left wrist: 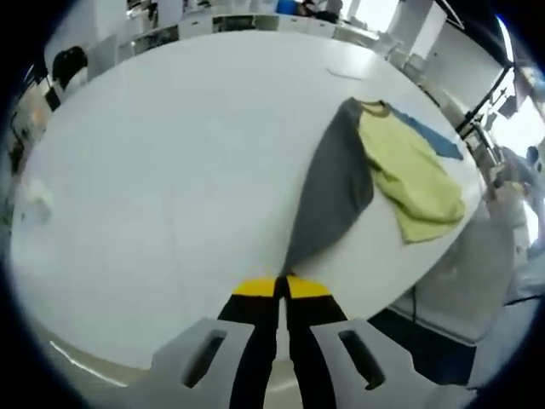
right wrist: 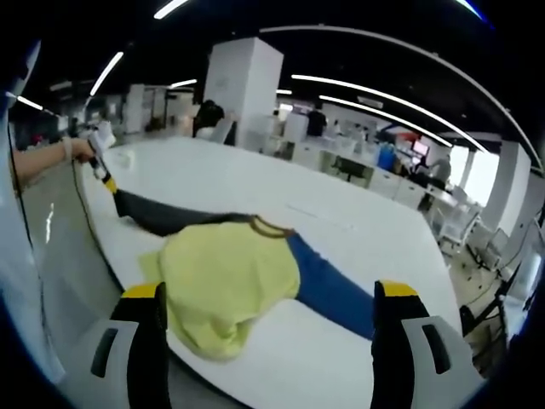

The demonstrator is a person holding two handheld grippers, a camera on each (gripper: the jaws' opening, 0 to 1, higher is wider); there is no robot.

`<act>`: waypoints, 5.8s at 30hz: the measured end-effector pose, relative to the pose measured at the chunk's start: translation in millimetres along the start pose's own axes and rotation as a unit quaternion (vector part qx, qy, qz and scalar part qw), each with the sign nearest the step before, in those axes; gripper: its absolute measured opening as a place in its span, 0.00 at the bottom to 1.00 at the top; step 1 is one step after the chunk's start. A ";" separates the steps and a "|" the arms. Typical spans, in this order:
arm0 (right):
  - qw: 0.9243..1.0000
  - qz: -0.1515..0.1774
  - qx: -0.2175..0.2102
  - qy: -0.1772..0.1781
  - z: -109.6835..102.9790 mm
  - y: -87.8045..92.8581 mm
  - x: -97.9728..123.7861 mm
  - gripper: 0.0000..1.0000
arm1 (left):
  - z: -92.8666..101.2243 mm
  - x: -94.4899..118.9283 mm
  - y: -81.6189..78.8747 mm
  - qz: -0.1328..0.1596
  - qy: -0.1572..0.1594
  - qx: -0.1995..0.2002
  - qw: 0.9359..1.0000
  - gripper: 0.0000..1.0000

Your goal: Fold the garment on the visible template until the final outline fits inside the template.

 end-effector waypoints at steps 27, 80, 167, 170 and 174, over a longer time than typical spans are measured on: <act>1.000 -0.015 -0.007 0.017 -19.2 -10.2 -5.0 1.00 | -32.8 -35.2 -9.3 -0.039 -0.014 -0.011 0.999 0.00; 0.997 -0.036 -0.037 0.061 -35.6 -19.0 -1.7 1.00 | -83.7 -101.0 -52.8 -0.049 -0.114 -0.143 0.982 0.00; 1.000 0.007 0.002 0.010 -26.8 -16.4 -2.5 1.00 | 95.8 105.5 -25.5 0.353 0.154 -0.076 0.920 0.87; 1.000 0.004 0.006 0.006 -23.8 -13.3 1.4 1.00 | 101.3 112.9 -22.8 0.362 0.150 -0.074 0.917 0.92; 1.000 0.008 0.006 0.004 -25.0 -13.3 7.4 1.00 | 111.4 122.6 -18.0 0.372 0.166 -0.071 0.911 0.99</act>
Point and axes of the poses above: the point that each gripper's makers call its tool centre point, and the gripper's own axes: x roughly backward along the fingers, z roughly to its right, y roughly out of its underside, the point moved 10 cm from there along x, roughly backward along the fingers, and after that the axes turned 15 degrees about -y, right-handed, at the moved point
